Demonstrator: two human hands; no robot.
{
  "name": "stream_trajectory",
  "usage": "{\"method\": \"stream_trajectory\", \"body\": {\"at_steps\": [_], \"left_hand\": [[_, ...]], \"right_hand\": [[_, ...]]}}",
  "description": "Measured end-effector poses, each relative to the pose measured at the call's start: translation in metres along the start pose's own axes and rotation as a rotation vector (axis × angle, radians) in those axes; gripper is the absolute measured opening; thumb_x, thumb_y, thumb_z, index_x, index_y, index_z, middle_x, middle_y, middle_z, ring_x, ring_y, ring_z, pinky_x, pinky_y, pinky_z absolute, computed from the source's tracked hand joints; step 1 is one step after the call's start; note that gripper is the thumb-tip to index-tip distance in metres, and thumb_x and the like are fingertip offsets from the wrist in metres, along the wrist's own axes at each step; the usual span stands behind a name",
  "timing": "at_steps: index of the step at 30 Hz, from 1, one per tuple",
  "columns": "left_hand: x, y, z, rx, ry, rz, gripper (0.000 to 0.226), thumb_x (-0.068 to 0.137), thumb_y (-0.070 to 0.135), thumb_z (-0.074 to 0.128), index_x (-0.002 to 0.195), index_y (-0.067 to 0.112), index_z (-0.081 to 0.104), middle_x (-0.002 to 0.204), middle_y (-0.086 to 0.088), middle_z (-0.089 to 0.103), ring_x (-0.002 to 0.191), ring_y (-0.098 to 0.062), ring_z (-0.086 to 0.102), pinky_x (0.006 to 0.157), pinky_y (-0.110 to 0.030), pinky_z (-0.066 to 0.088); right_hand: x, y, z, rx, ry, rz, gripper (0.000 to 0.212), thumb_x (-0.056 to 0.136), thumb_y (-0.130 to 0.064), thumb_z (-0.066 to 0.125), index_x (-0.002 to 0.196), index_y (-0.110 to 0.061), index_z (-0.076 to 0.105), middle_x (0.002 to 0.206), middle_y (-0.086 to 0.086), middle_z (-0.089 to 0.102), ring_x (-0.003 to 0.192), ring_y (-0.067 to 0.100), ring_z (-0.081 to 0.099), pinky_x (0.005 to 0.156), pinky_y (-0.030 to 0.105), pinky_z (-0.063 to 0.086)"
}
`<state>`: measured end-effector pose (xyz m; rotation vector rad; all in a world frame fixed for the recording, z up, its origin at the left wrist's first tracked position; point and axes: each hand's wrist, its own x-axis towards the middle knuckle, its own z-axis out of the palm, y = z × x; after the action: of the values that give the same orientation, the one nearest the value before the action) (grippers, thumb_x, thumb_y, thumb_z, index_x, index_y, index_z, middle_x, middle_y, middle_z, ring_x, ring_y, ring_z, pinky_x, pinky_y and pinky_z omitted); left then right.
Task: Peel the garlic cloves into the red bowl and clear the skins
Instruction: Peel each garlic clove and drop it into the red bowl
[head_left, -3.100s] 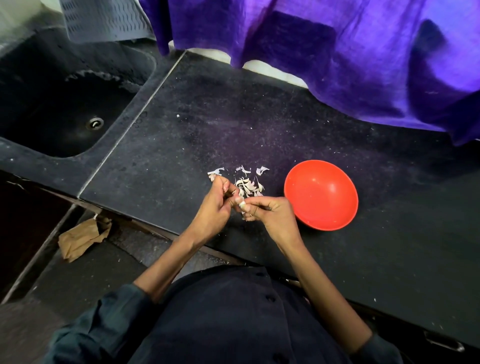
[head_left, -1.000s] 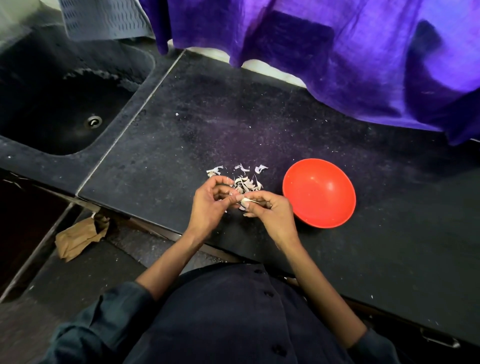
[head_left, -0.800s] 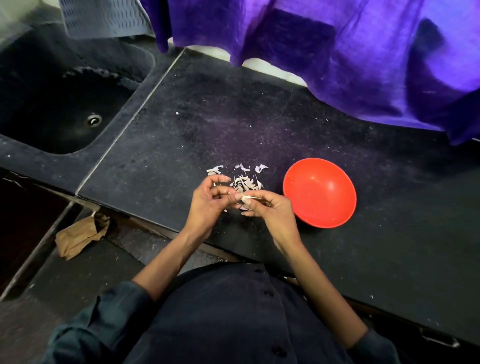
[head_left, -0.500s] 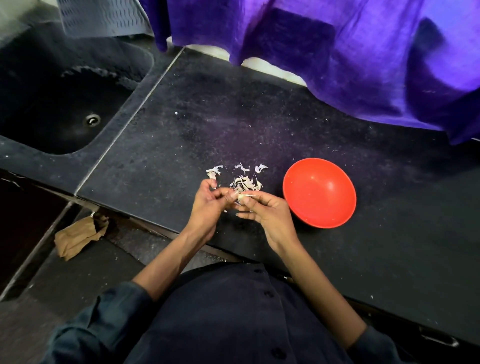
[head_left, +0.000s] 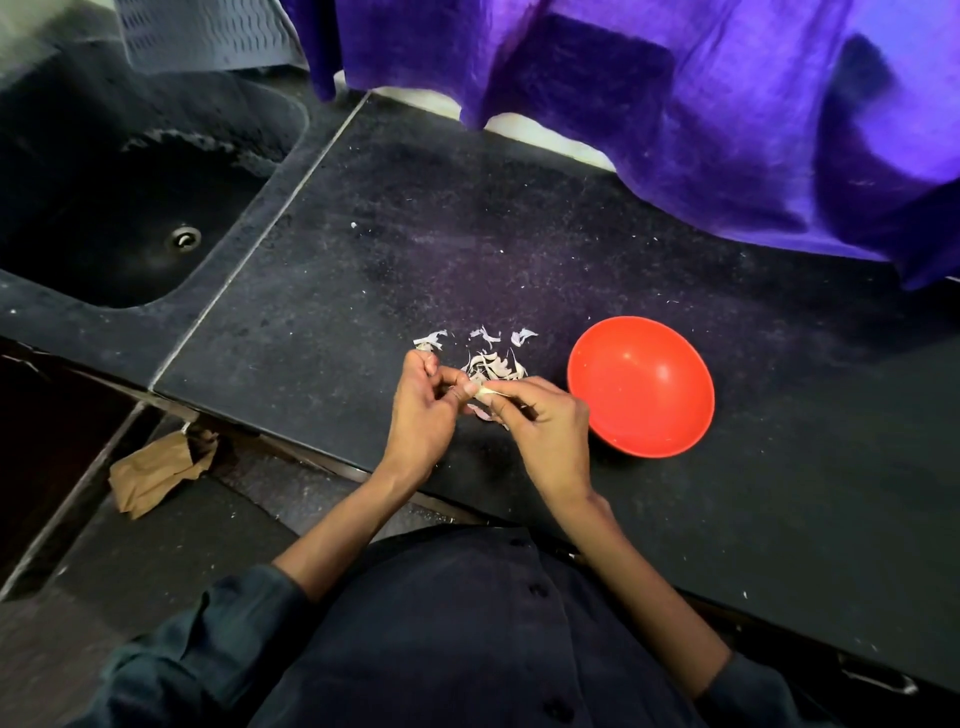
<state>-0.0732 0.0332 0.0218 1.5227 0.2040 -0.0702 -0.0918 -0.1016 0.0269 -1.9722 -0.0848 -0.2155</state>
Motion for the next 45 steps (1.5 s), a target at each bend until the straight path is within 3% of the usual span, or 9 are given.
{"method": "stream_trajectory", "body": {"at_steps": [4,9,14,17,21,26,33,37,45], "left_hand": [[-0.001,0.000,0.001,0.031,-0.003,0.023,0.043,0.089,-0.016,0.052,0.085,0.019,0.028,0.078,-0.007,0.058,0.064,-0.003,0.060,0.059,-0.018,0.050],[-0.002,0.004,0.000,0.022,0.000,0.045,0.041,0.090,-0.014,0.053,0.084,0.018,0.028,0.077,-0.004,0.059,0.062,-0.003,0.059,0.059,-0.019,0.051],[0.001,0.007,-0.006,0.014,0.056,0.061,0.039,0.090,-0.011,0.055,0.084,0.019,0.030,0.077,-0.001,0.058,0.061,-0.018,0.055,0.059,-0.024,0.050],[0.003,0.008,-0.013,0.049,0.063,0.093,0.036,0.090,-0.006,0.059,0.088,0.020,0.036,0.080,0.001,0.060,0.071,-0.021,0.056,0.063,-0.027,0.052],[-0.001,0.006,-0.015,0.204,-0.024,0.147,0.036,0.089,-0.002,0.060,0.100,0.028,0.042,0.097,0.004,0.069,0.088,-0.016,0.064,0.084,-0.046,0.054],[-0.008,0.012,-0.013,0.367,-0.049,0.229,0.039,0.088,0.009,0.069,0.110,0.026,0.042,0.088,0.016,0.073,0.082,-0.006,0.068,0.077,-0.025,0.050],[-0.012,0.018,-0.017,0.476,-0.078,0.375,0.041,0.087,0.017,0.071,0.111,0.032,0.040,0.088,0.021,0.071,0.087,-0.004,0.068,0.079,-0.034,0.054],[-0.013,0.017,-0.017,0.532,-0.110,0.431,0.041,0.087,0.020,0.071,0.112,0.028,0.039,0.085,0.032,0.067,0.087,-0.004,0.066,0.083,-0.021,0.049],[-0.016,0.023,-0.018,0.568,-0.144,0.438,0.044,0.087,0.009,0.071,0.099,0.027,0.032,0.091,0.017,0.068,0.088,0.008,0.061,0.076,0.001,0.037]], "right_hand": [[0.001,0.000,-0.005,-0.115,0.023,-0.103,0.011,0.081,-0.014,0.075,0.091,-0.010,0.078,0.081,-0.002,0.070,0.073,0.002,0.061,0.070,0.009,0.044],[0.002,0.004,-0.006,-0.148,0.022,-0.126,0.009,0.080,-0.012,0.077,0.090,-0.011,0.078,0.079,-0.001,0.070,0.072,0.003,0.061,0.069,0.009,0.044],[0.001,0.006,-0.007,-0.148,0.011,-0.112,0.009,0.080,-0.012,0.077,0.089,-0.012,0.078,0.079,-0.002,0.070,0.073,0.005,0.062,0.068,0.016,0.048],[0.003,0.003,-0.006,0.079,-0.025,0.102,0.013,0.081,-0.005,0.074,0.088,-0.017,0.076,0.083,-0.009,0.070,0.075,0.002,0.065,0.071,0.017,0.051],[0.004,0.000,-0.004,0.439,-0.078,0.377,0.023,0.088,0.006,0.062,0.092,-0.014,0.072,0.087,0.001,0.073,0.074,0.011,0.068,0.064,0.022,0.056],[0.004,-0.005,-0.008,0.537,-0.083,0.444,0.014,0.089,0.001,0.062,0.094,-0.009,0.071,0.086,0.005,0.072,0.073,0.013,0.068,0.066,0.025,0.057],[0.003,-0.009,-0.012,0.767,-0.107,0.570,0.013,0.091,0.000,0.057,0.100,0.002,0.067,0.096,0.015,0.069,0.077,0.018,0.068,0.077,0.034,0.060],[0.005,-0.012,-0.014,0.835,-0.086,0.626,0.014,0.090,0.002,0.058,0.102,0.005,0.065,0.092,0.013,0.071,0.076,0.019,0.070,0.074,0.031,0.060],[0.006,-0.014,-0.016,0.837,-0.108,0.681,0.011,0.090,0.001,0.059,0.095,0.001,0.068,0.080,0.013,0.071,0.074,0.019,0.070,0.072,0.029,0.059]]}}
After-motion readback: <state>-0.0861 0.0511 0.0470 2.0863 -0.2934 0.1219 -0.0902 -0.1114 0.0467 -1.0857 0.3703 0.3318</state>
